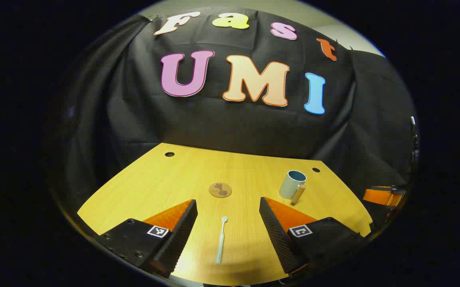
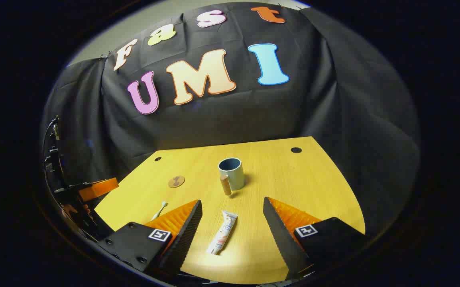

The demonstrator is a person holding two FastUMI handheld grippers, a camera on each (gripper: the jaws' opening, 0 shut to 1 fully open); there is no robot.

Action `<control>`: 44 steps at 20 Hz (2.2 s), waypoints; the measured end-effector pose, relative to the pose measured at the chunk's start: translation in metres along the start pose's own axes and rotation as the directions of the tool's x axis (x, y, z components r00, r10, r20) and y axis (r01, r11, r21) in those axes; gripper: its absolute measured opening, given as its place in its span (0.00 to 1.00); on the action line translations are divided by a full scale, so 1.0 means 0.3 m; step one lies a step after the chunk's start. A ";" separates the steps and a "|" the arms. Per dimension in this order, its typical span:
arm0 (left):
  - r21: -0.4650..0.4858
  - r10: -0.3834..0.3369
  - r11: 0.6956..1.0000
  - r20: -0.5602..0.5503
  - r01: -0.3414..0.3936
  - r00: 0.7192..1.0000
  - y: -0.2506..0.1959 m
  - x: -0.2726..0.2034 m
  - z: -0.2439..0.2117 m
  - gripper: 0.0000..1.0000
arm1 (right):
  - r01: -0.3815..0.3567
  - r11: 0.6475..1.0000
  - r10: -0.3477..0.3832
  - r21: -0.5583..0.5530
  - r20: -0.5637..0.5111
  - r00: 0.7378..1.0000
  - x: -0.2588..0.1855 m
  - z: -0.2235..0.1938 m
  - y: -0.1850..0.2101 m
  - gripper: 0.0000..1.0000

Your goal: Put the toothbrush and toothpaste on the desktop into the cup, then pick up the cup and place it on the coaster on the desktop.

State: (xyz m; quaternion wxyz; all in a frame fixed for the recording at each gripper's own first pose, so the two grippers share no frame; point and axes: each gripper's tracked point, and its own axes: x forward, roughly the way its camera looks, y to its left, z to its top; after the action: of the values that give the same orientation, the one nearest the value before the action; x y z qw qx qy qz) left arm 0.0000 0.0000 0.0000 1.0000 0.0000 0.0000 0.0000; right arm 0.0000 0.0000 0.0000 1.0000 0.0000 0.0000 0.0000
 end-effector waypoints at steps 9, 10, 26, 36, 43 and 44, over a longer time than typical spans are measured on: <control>-0.082 0.141 0.987 0.022 -0.139 0.990 -0.010 -0.004 -0.034 0.93 | -0.121 0.992 0.122 0.034 -0.033 0.992 0.040 -0.011 -0.061 0.97; -0.083 0.145 0.986 0.028 -0.142 0.989 -0.022 -0.021 -0.050 0.93 | -0.125 0.992 0.126 0.026 -0.041 0.991 0.046 -0.014 -0.070 0.97; 0.017 0.040 0.999 -0.023 -0.040 0.999 0.031 0.061 -0.044 0.93 | -0.026 0.999 0.029 0.023 -0.134 0.991 0.153 -0.104 -0.031 0.97; 0.043 0.025 0.999 -0.064 -0.022 0.998 0.127 0.076 -0.066 0.93 | 0.015 0.999 -0.029 -0.046 -0.324 0.946 0.324 -0.302 0.017 0.98; 0.046 -0.013 0.999 -0.113 0.018 0.994 0.166 0.138 -0.092 0.93 | 0.082 0.996 -0.090 -0.037 -0.449 0.889 0.437 -0.429 0.010 0.88; 0.055 -0.022 0.998 -0.116 0.028 0.993 0.167 0.149 -0.096 0.94 | 0.088 0.996 -0.094 -0.035 -0.462 0.882 0.443 -0.443 0.013 0.95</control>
State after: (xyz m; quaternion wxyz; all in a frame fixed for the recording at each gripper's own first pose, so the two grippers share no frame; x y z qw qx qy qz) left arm 0.0446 0.0500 -0.0288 0.9979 0.0281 0.0577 -0.0126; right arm 0.1330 0.0038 -0.1329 0.9701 -0.0063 0.2383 -0.0467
